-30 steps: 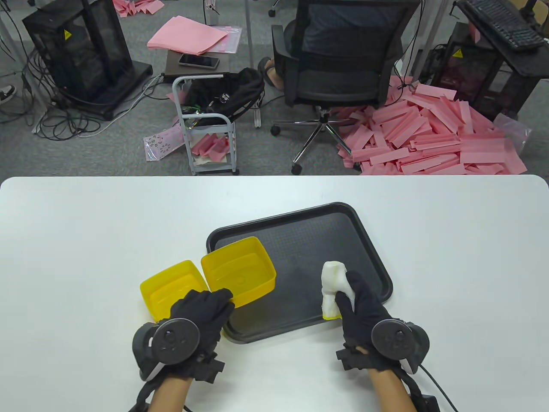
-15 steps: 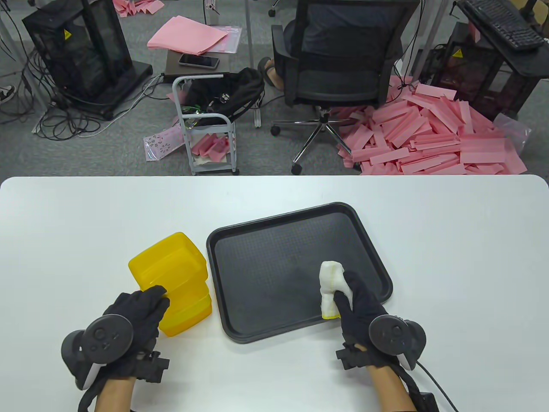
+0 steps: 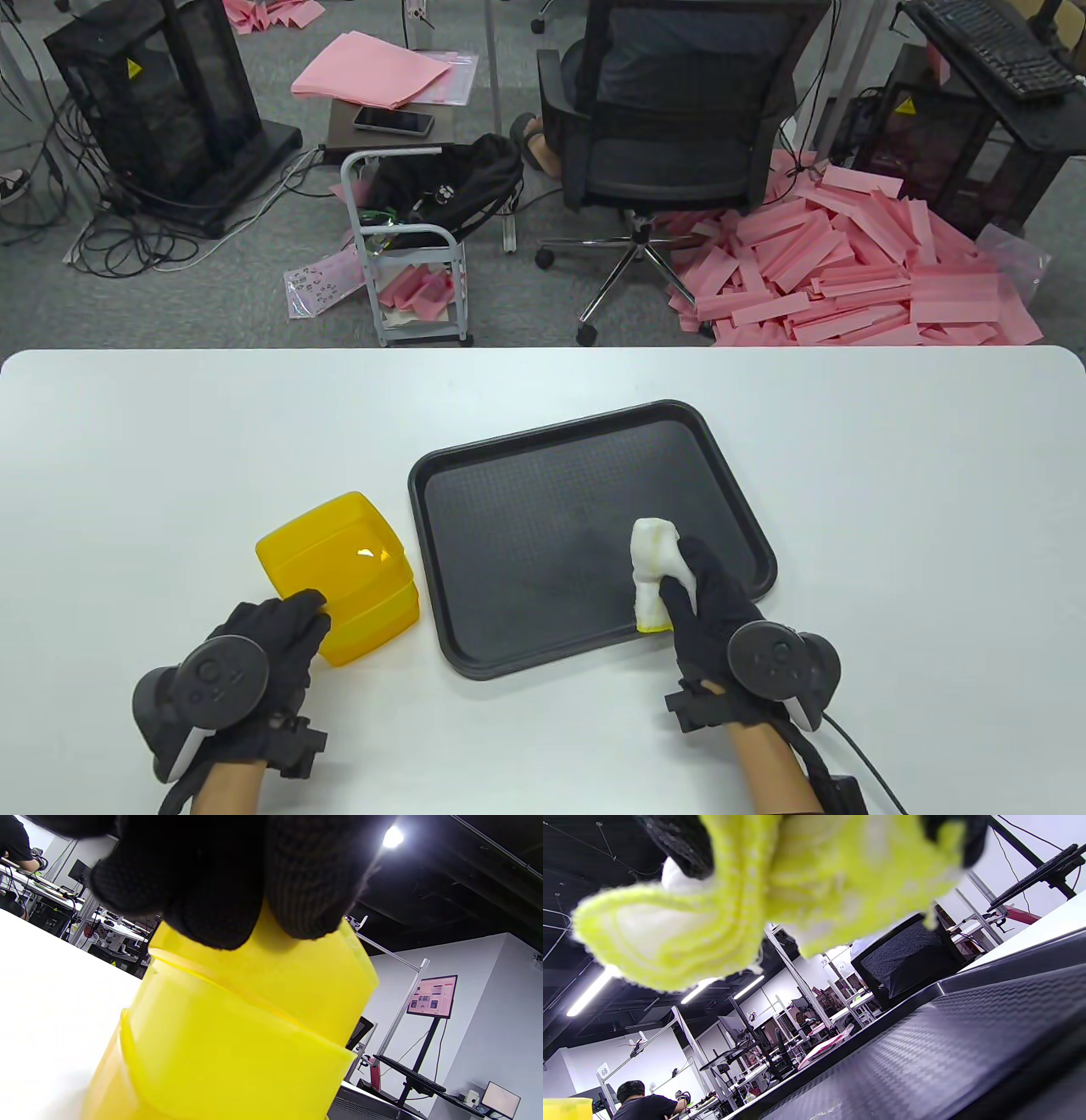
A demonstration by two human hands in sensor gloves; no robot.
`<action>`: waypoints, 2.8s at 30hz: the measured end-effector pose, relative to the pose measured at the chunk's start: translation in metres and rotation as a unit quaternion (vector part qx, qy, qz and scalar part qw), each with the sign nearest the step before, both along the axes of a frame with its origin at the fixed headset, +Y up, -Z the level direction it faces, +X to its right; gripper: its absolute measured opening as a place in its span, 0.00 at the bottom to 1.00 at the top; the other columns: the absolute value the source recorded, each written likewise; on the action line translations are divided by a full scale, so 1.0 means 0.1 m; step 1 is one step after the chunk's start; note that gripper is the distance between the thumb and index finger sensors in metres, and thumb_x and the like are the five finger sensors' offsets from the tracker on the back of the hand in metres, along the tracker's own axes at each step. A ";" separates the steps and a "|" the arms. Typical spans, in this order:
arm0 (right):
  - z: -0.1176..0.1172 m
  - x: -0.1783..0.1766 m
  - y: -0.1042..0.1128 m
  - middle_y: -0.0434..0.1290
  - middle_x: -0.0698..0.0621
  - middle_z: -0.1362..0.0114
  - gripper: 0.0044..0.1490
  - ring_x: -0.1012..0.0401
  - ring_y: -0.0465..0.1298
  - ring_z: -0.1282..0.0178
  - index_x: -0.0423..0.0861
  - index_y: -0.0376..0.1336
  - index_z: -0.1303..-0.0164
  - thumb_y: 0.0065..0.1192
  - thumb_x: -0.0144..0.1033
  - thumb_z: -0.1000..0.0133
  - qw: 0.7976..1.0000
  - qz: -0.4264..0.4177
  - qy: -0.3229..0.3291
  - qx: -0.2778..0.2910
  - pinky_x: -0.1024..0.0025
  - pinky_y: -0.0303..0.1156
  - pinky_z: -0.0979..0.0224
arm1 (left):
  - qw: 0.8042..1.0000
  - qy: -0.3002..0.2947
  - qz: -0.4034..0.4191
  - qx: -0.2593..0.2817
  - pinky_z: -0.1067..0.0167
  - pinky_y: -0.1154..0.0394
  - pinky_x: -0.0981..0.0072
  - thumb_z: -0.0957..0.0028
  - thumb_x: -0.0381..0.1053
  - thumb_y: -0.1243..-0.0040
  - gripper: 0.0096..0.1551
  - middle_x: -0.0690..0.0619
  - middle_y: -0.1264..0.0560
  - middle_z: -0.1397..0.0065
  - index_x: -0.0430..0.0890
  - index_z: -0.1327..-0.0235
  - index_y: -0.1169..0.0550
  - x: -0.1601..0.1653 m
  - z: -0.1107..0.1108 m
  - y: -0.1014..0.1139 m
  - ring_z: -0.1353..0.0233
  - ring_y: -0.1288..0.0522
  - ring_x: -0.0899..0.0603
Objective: Wipe plastic food containers with dish cloth
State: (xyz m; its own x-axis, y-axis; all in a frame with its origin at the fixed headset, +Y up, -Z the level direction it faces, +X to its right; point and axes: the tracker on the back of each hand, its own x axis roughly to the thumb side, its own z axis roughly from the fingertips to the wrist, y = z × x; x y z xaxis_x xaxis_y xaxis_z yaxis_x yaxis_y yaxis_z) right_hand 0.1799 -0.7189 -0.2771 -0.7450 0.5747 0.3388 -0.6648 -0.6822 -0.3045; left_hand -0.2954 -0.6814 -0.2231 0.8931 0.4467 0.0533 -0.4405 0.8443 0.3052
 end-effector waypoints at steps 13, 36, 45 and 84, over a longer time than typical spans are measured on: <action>-0.01 0.00 -0.01 0.71 0.48 0.31 0.37 0.48 0.78 0.46 0.46 0.51 0.22 0.57 0.49 0.37 1.000 0.000 0.000 -0.008 0.61 0.80 0.52 | 1.000 -0.002 0.015 -0.024 0.56 0.23 0.48 0.50 0.55 0.34 0.23 0.47 0.14 0.49 0.55 0.42 0.14 -0.03 -0.03 -0.09 0.46 0.19 0.36; -0.03 0.02 -0.04 0.71 0.48 0.31 0.37 0.48 0.77 0.45 0.46 0.51 0.22 0.57 0.49 0.37 1.000 0.002 0.000 -0.022 0.61 0.80 0.51 | 0.988 -0.146 0.016 0.051 0.34 0.34 0.34 0.47 0.64 0.40 0.31 0.43 0.22 0.29 0.54 0.33 0.19 1.17 -0.18 0.43 0.28 0.29 0.31; -0.04 0.03 -0.05 0.71 0.48 0.31 0.37 0.48 0.77 0.46 0.46 0.52 0.22 0.57 0.49 0.37 1.000 -0.001 0.001 -0.027 0.60 0.80 0.51 | 0.980 -0.197 -0.009 0.020 0.25 0.46 0.29 0.48 0.71 0.43 0.42 0.45 0.31 0.18 0.58 0.19 0.30 1.84 -0.51 0.20 0.16 0.40 0.31; -0.25 1.38 -0.07 0.73 0.48 0.32 0.36 0.47 0.78 0.46 0.46 0.55 0.23 0.59 0.50 0.38 0.939 0.221 -0.190 -0.183 0.60 0.80 0.51 | 0.978 -0.196 0.074 -0.006 0.25 0.55 0.27 0.48 0.73 0.46 0.43 0.42 0.40 0.14 0.57 0.19 0.30 1.69 -0.62 -0.16 0.15 0.50 0.30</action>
State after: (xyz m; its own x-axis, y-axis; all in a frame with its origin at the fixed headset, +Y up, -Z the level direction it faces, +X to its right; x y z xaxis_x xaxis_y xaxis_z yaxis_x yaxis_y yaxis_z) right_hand 0.3175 -0.7264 -0.3022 -0.9654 0.2064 -0.1593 -0.1824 -0.9712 -0.1531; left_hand -0.1267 -0.6974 -0.2850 0.7315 0.5718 0.3715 -0.6385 0.7656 0.0787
